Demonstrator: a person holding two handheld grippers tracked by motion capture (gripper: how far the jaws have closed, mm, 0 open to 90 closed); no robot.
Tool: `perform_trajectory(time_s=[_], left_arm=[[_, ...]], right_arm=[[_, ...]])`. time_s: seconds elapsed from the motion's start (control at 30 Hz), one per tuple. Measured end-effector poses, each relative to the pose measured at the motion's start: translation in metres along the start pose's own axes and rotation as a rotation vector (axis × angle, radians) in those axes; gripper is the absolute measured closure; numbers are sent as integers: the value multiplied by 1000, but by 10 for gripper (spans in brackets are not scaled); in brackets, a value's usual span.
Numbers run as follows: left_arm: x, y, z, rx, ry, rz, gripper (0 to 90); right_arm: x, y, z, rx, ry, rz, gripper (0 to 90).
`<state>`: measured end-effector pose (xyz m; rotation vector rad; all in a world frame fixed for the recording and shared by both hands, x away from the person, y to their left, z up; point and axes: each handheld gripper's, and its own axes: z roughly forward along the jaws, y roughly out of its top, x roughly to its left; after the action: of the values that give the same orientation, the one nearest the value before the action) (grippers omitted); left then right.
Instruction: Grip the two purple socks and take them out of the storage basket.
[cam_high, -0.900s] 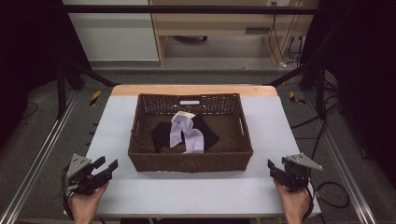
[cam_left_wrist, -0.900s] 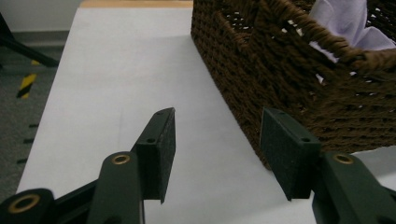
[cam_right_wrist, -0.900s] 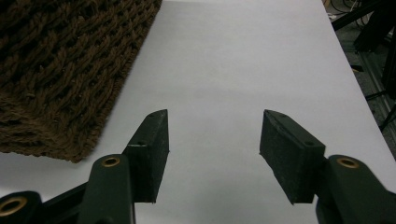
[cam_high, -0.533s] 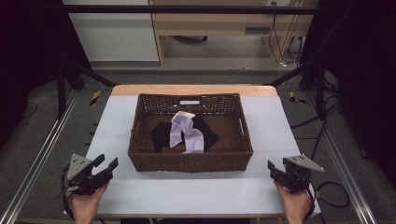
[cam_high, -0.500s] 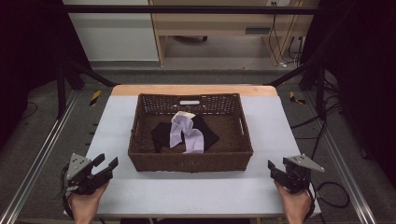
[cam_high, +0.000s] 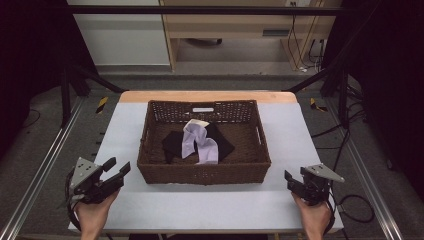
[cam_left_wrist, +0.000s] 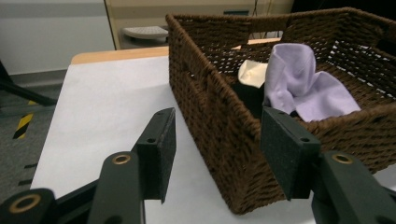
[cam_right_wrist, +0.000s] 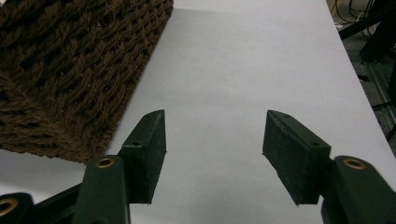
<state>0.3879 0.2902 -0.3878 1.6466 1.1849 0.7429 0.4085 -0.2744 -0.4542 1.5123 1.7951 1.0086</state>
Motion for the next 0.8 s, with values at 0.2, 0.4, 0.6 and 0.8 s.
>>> perform_trajectory(time_s=[0.2,0.4,0.6,0.8], left_arm=[[-4,21,3,-36,-24,11,454],[-10,43,14,-53,-51,14,451],[-22,60,24,-62,-65,44,451],[-31,74,38,-57,-86,57,450]], right_arm=[[0,0,-3,-22,-6,2,412],[0,0,-3,-29,-5,-3,444],[-1,0,-4,-30,-1,-4,466],[0,1,-3,-33,-3,-5,472]])
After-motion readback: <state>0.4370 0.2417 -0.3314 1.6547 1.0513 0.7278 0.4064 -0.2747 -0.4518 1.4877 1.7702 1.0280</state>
